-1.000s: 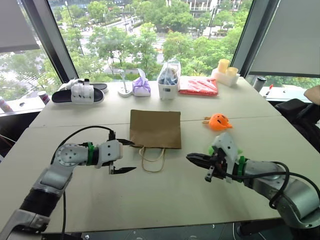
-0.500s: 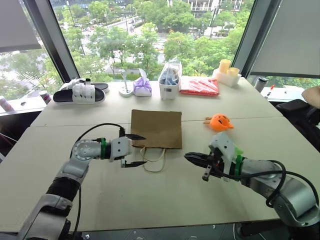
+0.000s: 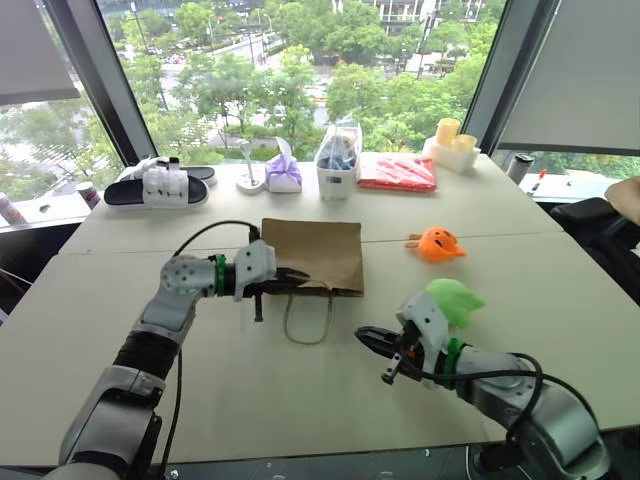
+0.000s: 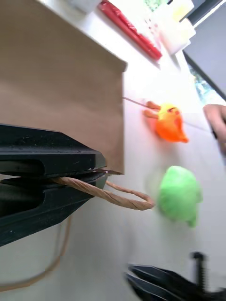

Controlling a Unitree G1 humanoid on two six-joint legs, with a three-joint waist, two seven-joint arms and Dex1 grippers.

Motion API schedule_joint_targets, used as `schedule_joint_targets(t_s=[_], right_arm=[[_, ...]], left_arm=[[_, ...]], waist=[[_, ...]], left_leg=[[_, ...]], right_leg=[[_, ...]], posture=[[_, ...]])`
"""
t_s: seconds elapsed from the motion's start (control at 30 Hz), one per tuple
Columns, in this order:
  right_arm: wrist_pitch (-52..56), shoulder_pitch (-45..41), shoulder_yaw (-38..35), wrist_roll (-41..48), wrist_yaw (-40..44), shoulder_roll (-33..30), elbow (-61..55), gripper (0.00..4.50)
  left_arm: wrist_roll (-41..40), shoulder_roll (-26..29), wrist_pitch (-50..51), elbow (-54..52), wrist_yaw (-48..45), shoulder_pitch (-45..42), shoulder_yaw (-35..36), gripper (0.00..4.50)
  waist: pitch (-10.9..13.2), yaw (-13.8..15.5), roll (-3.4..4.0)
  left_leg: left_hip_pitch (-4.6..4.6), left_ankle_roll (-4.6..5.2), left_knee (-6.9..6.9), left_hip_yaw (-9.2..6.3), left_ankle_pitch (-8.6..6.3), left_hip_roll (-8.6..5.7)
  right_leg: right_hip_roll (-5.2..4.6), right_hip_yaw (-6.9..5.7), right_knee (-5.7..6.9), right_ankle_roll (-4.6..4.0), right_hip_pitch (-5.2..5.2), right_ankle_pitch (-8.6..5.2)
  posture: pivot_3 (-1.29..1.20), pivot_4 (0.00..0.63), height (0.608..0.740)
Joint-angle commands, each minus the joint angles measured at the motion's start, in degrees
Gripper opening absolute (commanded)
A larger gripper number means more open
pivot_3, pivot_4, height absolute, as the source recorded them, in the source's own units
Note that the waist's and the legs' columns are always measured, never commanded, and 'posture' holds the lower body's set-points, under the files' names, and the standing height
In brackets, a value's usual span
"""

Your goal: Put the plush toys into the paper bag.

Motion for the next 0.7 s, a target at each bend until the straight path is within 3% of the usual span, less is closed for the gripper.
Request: schedule_joint_targets(t_s=[0.03,0.23,0.47,0.7], right_arm=[[-5.02,-3.66,4.39,-5.63,-5.72,7.24,6.85,0.13],[-16.53,-10.56,7.39,-14.77,-10.56,16.19,25.43,0.13],[-30.68,-19.0,6.5,-21.99,-14.0,21.29,48.33,0.13],[-35.49,-21.21,7.04,-24.8,-10.4,22.18,59.27,0.13]], left_arm=[[-3.81,0.13,8.11,-7.04,0.68,-0.97,1.8,0.05],[-7.62,1.42,19.25,-15.99,2.67,1.14,3.56,0.05],[-12.86,2.03,29.66,-24.76,6.54,3.35,6.04,0.05],[-15.68,-1.55,33.17,-16.54,17.46,-7.48,14.02,0.05]], waist=[[0.0,-0.73,0.01],[0.01,-0.86,0.05],[0.0,-0.91,0.04],[-0.03,-1.53,-0.01]], left_leg=[[0.01,-0.02,0.0,-0.03,0.01,0.0],[0.04,-0.1,-0.09,-0.05,0.06,0.0],[0.04,-0.14,-0.12,-0.11,0.08,-0.03],[0.11,-0.39,-0.12,-0.21,0.23,-0.03]], right_leg=[[0.0,0.0,0.03,0.0,0.0,0.0],[0.03,0.02,0.09,-0.01,-0.09,0.0],[0.02,0.04,0.1,-0.01,-0.11,0.0],[0.07,0.0,0.23,-0.02,-0.04,0.0]], posture=[[0.0,0.15,0.74],[0.0,0.15,0.74],[0.0,0.15,0.74],[0.0,0.15,0.74]])
